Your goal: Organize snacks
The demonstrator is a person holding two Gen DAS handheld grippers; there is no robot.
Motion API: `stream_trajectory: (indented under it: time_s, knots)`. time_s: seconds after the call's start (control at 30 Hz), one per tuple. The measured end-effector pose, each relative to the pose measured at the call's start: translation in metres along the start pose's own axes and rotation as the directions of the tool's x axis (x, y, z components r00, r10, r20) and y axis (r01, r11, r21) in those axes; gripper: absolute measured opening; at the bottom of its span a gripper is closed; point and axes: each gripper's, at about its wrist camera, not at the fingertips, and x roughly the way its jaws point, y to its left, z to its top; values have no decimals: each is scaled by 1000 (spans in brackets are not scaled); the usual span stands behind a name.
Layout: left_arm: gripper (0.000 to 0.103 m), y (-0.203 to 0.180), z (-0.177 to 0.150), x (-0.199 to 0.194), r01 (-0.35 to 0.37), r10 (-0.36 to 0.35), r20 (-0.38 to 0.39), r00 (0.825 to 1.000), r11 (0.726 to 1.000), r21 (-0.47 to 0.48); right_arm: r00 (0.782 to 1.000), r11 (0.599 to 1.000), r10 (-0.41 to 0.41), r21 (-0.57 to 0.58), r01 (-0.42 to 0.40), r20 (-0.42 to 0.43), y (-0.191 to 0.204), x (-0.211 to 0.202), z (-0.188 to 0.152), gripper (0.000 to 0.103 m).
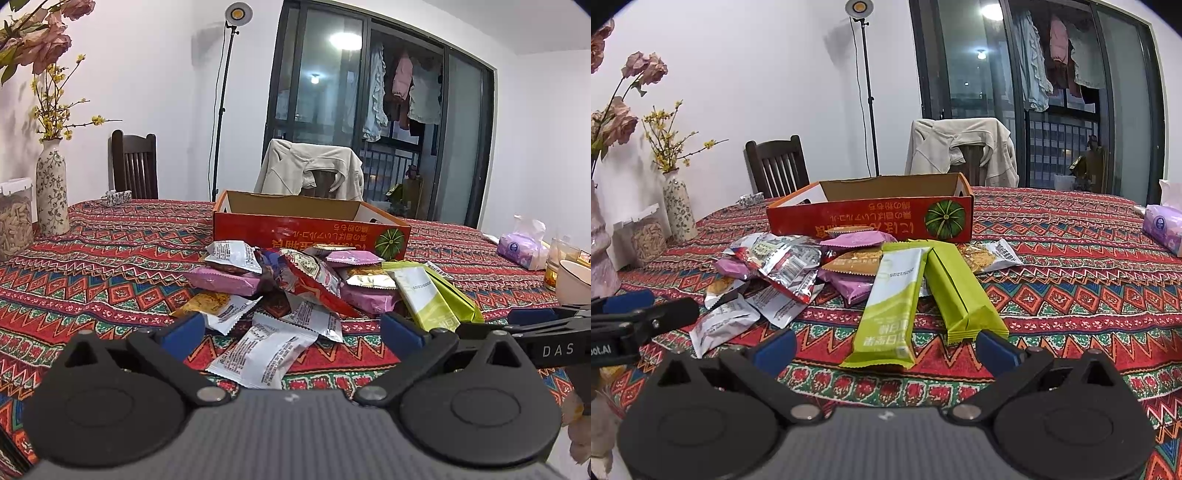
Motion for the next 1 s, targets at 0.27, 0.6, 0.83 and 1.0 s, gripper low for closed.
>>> stream_trajectory:
  time_s: [0.27,0.6,0.83,1.0]
  knots:
    - [103,1,-1,-1,1,-1,3,1000,1000,-8,1000,1000,0,0,0,0,0,0,0,103]
    - [103,1,-1,-1,2,-2,7,1000,1000,-9,1000,1000,1,-2,-1,0,1,0,0,103]
    - [103,1,0,-1,4,-4,9,1000,1000,-9,1000,1000,0,-2,0,-1,1,0,-1,103]
    - [103,1,0,-2,4,-3,9,1000,1000,-8,1000,1000,0,-3,0,-3,1,0,-1,103]
